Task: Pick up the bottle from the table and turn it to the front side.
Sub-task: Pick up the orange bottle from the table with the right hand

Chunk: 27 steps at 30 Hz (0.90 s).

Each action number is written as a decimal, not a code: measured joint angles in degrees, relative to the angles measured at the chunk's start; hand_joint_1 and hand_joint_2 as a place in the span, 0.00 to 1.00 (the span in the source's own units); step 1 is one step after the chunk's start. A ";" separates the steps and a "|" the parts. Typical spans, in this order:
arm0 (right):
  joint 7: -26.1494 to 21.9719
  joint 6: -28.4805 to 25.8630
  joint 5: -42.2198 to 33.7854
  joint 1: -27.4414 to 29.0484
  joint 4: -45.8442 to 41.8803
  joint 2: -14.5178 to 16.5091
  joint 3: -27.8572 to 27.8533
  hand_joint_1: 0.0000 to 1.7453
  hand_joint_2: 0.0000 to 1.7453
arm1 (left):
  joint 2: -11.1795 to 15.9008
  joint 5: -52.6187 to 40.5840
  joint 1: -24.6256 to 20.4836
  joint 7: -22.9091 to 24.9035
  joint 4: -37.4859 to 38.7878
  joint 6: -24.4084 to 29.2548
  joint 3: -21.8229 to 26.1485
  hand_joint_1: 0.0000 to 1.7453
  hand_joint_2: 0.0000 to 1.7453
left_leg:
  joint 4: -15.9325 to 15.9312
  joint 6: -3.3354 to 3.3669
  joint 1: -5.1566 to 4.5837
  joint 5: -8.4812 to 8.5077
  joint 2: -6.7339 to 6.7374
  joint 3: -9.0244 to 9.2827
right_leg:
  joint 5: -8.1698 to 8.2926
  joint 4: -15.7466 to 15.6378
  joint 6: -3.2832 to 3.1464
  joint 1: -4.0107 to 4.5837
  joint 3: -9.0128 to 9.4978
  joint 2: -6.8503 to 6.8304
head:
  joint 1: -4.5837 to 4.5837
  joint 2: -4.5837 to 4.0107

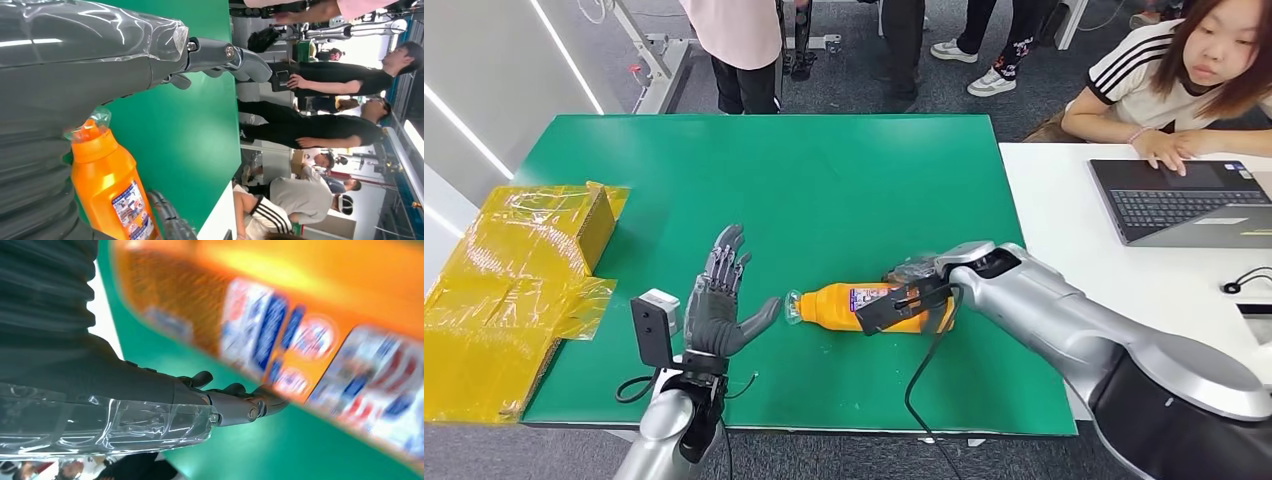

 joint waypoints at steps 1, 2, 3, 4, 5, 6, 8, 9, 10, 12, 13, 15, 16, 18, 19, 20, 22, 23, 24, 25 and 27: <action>-0.10 -0.94 0.20 0.68 0.79 0.30 0.11 0.00 1.00 | 0.00 -0.19 0.26 0.00 -0.05 0.09 0.02 0.00 1.00 | 0.00 0.00 0.00 0.00 0.00 0.00 | 0.00 0.00 0.00 0.00 0.00 0.00 | 0.01 0.00; -0.19 -1.82 0.45 1.34 1.51 0.56 0.20 0.00 1.00 | 0.00 -0.39 0.53 0.00 -0.14 0.19 0.04 0.00 1.00 | 0.00 0.00 0.00 0.00 -0.01 0.00 | 0.00 0.00 0.00 0.00 0.00 0.00 | 0.01 0.00; -0.28 -2.83 0.68 1.94 2.18 0.79 0.25 0.00 1.00 | 0.00 -0.61 0.77 0.00 -0.26 0.31 0.08 0.00 1.00 | 0.00 0.00 0.00 -0.01 0.00 0.00 | 0.00 0.00 0.00 0.00 0.00 0.01 | 0.01 0.00; -0.36 -4.01 0.92 2.50 2.74 0.98 0.27 0.00 1.00 | 0.00 -0.82 0.98 0.00 -0.42 0.40 0.13 0.00 1.00 | -0.01 0.00 0.00 -0.01 0.01 0.01 | -0.01 -0.01 0.00 0.00 0.01 0.02 | 0.01 0.00; -0.41 -5.40 1.11 3.06 3.20 1.12 0.28 0.00 1.00 | -0.01 -1.04 1.20 0.01 -0.60 0.48 0.17 0.00 1.00 | -0.01 0.00 0.00 -0.02 0.02 0.04 | -0.01 -0.02 0.01 0.00 0.02 0.03 | 0.01 0.00; -0.42 -7.09 1.25 3.66 3.57 1.21 0.28 0.05 1.00 | -0.01 -1.21 1.44 0.01 -0.81 0.50 0.21 0.00 1.00 | -0.02 0.00 0.00 -0.02 0.03 0.06 | -0.01 -0.03 0.01 0.00 0.05 0.04 | 0.01 0.00; -0.54 -11.38 1.58 5.16 4.08 1.31 0.05 0.54 1.00 | -0.01 -1.62 2.18 0.02 -1.40 0.55 0.25 0.00 1.00 | -0.02 0.00 0.01 -0.04 0.04 0.15 | -0.02 -0.05 0.01 0.01 0.12 0.04 | 0.01 0.00; -0.75 -13.74 1.81 5.97 4.27 1.32 -0.26 0.79 1.00 | 0.00 -1.86 2.67 0.01 -1.78 0.59 0.27 0.00 1.00 | -0.03 -0.01 0.01 -0.06 0.06 0.23 | -0.03 -0.06 0.00 0.01 0.20 0.06 | 0.01 0.00; -0.99 -15.82 2.09 6.74 4.41 1.31 -0.68 0.99 1.00 | 0.01 -2.09 3.21 0.00 -2.18 0.63 0.30 0.00 1.00 | -0.04 -0.03 0.02 -0.09 0.09 0.34 | -0.04 -0.09 0.00 0.01 0.29 0.10 | 0.01 0.00; -1.43 -18.48 2.51 7.97 4.65 1.28 -1.65 1.00 1.00 | 0.03 -2.42 4.18 -0.02 -2.86 0.69 0.32 0.00 1.00 | -0.06 -0.07 0.03 -0.17 0.17 0.58 | -0.07 -0.12 0.00 0.02 0.50 0.19 | 0.02 0.00; -1.58 -19.09 2.69 8.44 4.74 1.24 -2.12 1.00 1.00 | 0.04 -2.52 4.52 -0.04 -3.12 0.72 0.33 0.00 1.00 | -0.06 -0.06 0.03 -0.20 0.19 0.68 | -0.08 -0.13 0.01 0.02 0.58 0.23 | 0.02 0.00; -1.90 -19.82 3.10 9.09 4.86 1.15 -2.92 1.00 1.00 | 0.04 -2.67 4.93 -0.11 -3.52 0.75 0.34 0.00 1.00 | -0.07 -0.04 0.03 -0.23 0.20 0.79 | -0.08 -0.14 0.01 0.02 0.70 0.25 | 0.02 0.00; -2.02 -20.10 3.35 9.31 4.86 1.10 -3.28 1.00 1.00 | 0.04 -2.73 5.06 -0.15 -3.68 0.76 0.34 0.00 1.00 | -0.07 -0.04 0.03 -0.21 0.20 0.82 | -0.08 -0.14 0.01 0.02 0.73 0.24 | 0.02 0.00; -2.06 -20.56 3.69 9.64 4.85 1.07 -3.99 1.00 1.00 | 0.03 -2.78 5.18 -0.17 -3.86 0.73 0.35 0.00 1.00 | -0.07 -0.04 0.03 -0.15 0.20 0.85 | -0.06 -0.13 0.01 0.02 0.76 0.24 | 0.02 0.00; -2.03 -20.73 3.87 9.79 4.82 1.06 -4.39 1.00 1.00 | 0.02 -2.79 5.19 -0.17 -3.88 0.70 0.35 0.00 1.00 | -0.07 -0.05 0.03 -0.13 0.20 0.86 | -0.04 -0.13 0.02 0.02 0.78 0.24 | 0.01 0.00; -1.98 -20.89 4.05 9.95 4.79 1.06 -4.82 1.00 1.00 | 0.01 -2.79 5.17 -0.17 -3.88 0.65 0.35 0.00 1.00 | -0.06 -0.05 0.02 -0.11 0.20 0.87 | -0.01 -0.13 0.02 0.02 0.79 0.24 | 0.01 0.00; -1.90 -21.08 4.35 10.21 4.71 1.06 -5.57 1.00 1.00 | -0.02 -2.79 5.15 -0.17 -3.88 0.57 0.35 0.00 1.00 | -0.06 -0.05 0.02 -0.10 0.20 0.89 | 0.02 -0.13 0.02 0.02 0.80 0.24 | 0.01 0.00; -1.87 -21.13 4.43 10.32 4.68 1.06 -5.85 1.00 1.00 | -0.02 -2.79 5.14 -0.17 -3.88 0.54 0.35 0.00 1.00 | -0.06 -0.05 0.02 -0.09 0.20 0.89 | 0.02 -0.13 0.02 0.02 0.80 0.24 | 0.01 0.00; -1.86 -21.14 4.46 10.38 4.65 1.06 -6.06 1.00 1.00 | -0.02 -2.79 5.14 -0.17 -3.88 0.53 0.35 0.00 1.00 | -0.06 -0.05 0.02 -0.09 0.20 0.90 | 0.02 -0.13 0.02 0.02 0.80 0.24 | 0.01 0.00; -1.86 -21.15 4.49 10.44 4.62 1.05 -6.22 1.00 1.00 | -0.02 -2.79 5.13 -0.17 -3.88 0.52 0.35 0.00 1.00 | -0.05 -0.05 0.02 -0.10 0.20 0.90 | 0.02 -0.13 0.02 0.02 0.81 0.24 | 0.01 0.00; -1.86 -21.15 4.52 10.51 4.56 1.03 -6.51 1.00 1.00 | -0.03 -2.79 5.13 -0.17 -3.88 0.52 0.35 0.00 1.00 | -0.05 -0.05 0.02 -0.10 0.20 0.91 | 0.02 -0.13 0.02 0.02 0.81 0.24 | 0.01 0.00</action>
